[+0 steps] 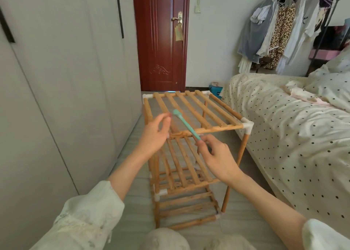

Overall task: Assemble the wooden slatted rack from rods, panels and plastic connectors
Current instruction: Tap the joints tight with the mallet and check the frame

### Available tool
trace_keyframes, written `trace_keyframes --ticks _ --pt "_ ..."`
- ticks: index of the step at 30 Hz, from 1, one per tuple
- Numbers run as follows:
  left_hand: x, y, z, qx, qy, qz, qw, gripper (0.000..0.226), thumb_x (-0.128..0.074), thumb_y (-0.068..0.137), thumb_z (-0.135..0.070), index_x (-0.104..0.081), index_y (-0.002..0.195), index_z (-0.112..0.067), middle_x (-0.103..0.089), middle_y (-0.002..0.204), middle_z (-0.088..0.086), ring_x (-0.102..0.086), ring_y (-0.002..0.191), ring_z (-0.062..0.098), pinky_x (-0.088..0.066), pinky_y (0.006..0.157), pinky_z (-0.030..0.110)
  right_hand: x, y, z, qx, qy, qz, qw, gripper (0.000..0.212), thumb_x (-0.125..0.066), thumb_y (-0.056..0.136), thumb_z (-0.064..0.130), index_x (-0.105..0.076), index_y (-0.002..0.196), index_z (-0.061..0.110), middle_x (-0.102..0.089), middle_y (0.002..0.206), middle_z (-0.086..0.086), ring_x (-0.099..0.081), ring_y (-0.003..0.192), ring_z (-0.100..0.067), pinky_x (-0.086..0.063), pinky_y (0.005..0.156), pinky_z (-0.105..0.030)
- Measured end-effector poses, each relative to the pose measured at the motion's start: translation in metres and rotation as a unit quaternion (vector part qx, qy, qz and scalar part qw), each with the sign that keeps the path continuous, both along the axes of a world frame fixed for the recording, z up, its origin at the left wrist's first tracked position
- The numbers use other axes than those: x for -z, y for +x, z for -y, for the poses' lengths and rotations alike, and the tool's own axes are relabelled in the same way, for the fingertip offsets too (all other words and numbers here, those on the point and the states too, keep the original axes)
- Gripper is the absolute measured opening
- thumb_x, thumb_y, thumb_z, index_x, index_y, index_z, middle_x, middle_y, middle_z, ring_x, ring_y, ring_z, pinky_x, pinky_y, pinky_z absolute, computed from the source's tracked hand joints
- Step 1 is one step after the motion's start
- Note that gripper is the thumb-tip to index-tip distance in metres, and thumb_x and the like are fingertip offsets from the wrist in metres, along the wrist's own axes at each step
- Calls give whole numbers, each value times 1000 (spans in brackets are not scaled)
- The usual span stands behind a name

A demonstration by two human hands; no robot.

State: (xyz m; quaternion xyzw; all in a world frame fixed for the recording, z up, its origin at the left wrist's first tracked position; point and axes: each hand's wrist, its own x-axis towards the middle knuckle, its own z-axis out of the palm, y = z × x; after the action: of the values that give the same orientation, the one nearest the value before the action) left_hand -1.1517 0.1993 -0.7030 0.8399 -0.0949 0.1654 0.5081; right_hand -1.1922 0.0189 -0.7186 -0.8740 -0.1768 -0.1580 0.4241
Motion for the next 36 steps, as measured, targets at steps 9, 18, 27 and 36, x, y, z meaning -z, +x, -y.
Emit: trace_keyframes --ticks 9,18,27,36 --pt "28 -61 -124 -130 -30 48 990 8 -56 92 -9 -63 96 -9 -60 86 -2 -52 67 -13 -38 69 7 7 1 -121 -152 -35 -82 984 26 -52 95 28 -68 79 14 -59 65 -7 -50 61 -5 -38 61 -27" --pt "229 -143 -218 -343 -236 -263 870 31 -60 91 -11 -56 62 -4 -48 40 -4 -39 30 0 -33 38 12 89 19 -196 -199 -244 -242 918 35 -44 99 28 -57 125 8 -57 130 -11 -51 120 -25 -38 97 -29" --pt "388 -129 -225 -378 -370 -440 725 25 -62 87 3 -54 63 1 -55 39 3 -50 29 4 -46 36 16 219 55 -212 -238 -295 -425 822 37 -40 99 35 -54 123 10 -60 120 -8 -60 103 -22 -43 69 -24" --pt "461 -121 -245 -452 -348 -496 655 37 -60 82 13 -51 116 4 -57 103 25 -50 62 20 -54 52 24 290 72 -210 -199 -287 -506 789 34 -37 101 28 -53 122 7 -62 112 -9 -60 87 -18 -47 77 -30"
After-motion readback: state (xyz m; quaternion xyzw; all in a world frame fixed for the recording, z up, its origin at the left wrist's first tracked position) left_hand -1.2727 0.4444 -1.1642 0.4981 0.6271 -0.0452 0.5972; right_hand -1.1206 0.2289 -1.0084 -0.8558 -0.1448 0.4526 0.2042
